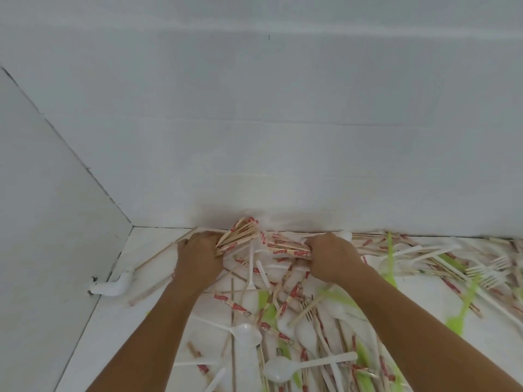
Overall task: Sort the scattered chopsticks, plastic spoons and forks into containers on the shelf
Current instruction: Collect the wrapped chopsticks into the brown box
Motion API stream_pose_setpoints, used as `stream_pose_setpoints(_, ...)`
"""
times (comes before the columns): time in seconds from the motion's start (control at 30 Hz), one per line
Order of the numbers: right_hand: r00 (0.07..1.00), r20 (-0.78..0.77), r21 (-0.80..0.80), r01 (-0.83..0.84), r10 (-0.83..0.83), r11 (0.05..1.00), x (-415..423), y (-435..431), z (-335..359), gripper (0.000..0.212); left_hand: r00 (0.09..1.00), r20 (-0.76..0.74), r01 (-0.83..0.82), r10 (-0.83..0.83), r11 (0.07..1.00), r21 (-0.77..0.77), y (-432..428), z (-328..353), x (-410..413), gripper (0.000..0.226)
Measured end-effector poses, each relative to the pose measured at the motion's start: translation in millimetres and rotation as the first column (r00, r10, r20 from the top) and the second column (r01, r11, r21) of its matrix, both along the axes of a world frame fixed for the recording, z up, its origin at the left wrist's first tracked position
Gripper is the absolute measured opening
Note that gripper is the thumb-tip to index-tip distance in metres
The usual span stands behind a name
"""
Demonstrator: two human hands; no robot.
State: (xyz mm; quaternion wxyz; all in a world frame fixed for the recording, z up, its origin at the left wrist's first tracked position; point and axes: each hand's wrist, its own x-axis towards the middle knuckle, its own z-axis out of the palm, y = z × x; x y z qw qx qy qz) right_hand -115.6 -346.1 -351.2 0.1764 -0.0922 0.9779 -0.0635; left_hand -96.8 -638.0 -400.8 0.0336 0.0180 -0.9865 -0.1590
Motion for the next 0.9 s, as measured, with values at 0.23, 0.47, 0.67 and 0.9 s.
stream_pose_setpoints(0.23,0.993,-0.112,-0.049,-0.050,0.044,0.998,3.5,18.5,1.4,0.018,0.999,-0.044,0.020,-0.020,1.000,0.006,1.5,-6.9,-1.0,0.012)
stream_pose_setpoints(0.47,0.967,-0.252,-0.158,0.001,-0.042,0.987,25.8,37.3,11.5,0.025,0.984,-0.142,-0.074,0.112,0.965,0.252,11.3,30.8,8.6,0.008)
stream_pose_setpoints(0.67,0.907,-0.394,-0.271,0.040,-0.149,0.962,43.5,47.4,29.3,0.047,0.981,-0.120,-0.093,0.150,0.918,0.387,29.0,87.4,39.6,0.013)
stream_pose_setpoints(0.9,0.885,-0.331,-0.431,0.167,-0.327,0.887,76.6,36.6,55.8,0.019,0.989,0.117,-0.140,0.094,0.865,0.482,45.9,92.3,85.7,0.015)
